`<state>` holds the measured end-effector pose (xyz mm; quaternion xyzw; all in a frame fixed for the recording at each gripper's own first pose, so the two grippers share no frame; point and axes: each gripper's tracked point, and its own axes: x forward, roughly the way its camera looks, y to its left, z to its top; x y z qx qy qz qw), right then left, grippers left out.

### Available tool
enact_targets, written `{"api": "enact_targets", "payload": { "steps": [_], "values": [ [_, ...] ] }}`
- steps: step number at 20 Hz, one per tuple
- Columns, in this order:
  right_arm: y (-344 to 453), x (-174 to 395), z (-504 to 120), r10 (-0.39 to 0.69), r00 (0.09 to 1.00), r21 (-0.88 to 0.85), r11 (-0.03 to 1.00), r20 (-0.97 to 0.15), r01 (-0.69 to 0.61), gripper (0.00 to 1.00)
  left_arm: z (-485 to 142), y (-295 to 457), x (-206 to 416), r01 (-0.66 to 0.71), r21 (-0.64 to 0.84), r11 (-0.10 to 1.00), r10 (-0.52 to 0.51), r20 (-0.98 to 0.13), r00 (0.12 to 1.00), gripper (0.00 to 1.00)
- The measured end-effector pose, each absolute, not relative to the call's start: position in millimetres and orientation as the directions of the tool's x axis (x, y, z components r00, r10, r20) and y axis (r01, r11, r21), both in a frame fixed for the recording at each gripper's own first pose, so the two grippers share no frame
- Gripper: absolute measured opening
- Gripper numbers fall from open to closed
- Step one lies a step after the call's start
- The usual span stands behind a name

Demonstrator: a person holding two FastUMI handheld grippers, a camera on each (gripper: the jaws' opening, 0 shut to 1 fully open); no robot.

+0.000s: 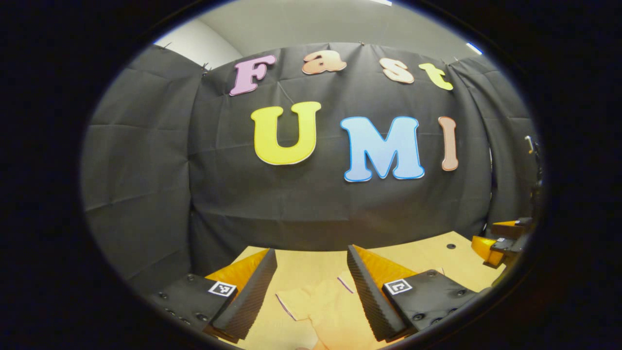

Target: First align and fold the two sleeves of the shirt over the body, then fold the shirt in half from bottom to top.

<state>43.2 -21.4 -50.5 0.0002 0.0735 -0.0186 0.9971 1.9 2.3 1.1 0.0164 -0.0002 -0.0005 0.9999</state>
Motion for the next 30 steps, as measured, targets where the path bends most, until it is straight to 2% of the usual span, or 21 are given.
{"api": "enact_targets", "payload": {
  "steps": [12, 20, 22, 30],
  "values": [
    [-48.3, 110.6, -171.3, -0.032, 0.887, 0.048, 0.997, -0.461, 0.061, 0.96, -1.3, 12.9, 0.7, -0.023, 0.047, 0.999, 0.025, -0.041, 0.999, 0.94],
    [-57.1, 146.8, -258.1, -0.031, 0.759, 0.065, 0.993, -0.65, 0.097, 0.96, -4.8, 21.9, -5.1, -0.058, 0.041, 0.997, 0.061, -0.08, 0.995, 0.94],
    [-58.0, 150.6, -272.6, -0.031, 0.732, 0.069, 0.992, -0.68, 0.106, 0.89, -6.2, 24.1, -7.3, -0.067, 0.04, 0.997, 0.071, -0.092, 0.993, 0.94],
    [-68.2, 160.6, -310.7, -0.059, 0.673, 0.049, 0.989, -0.737, 0.141, 0.92, -10.6, 31.3, -12.5, -0.106, 0.041, 0.994, 0.11, -0.129, 0.986, 0.94]
  ]
}}
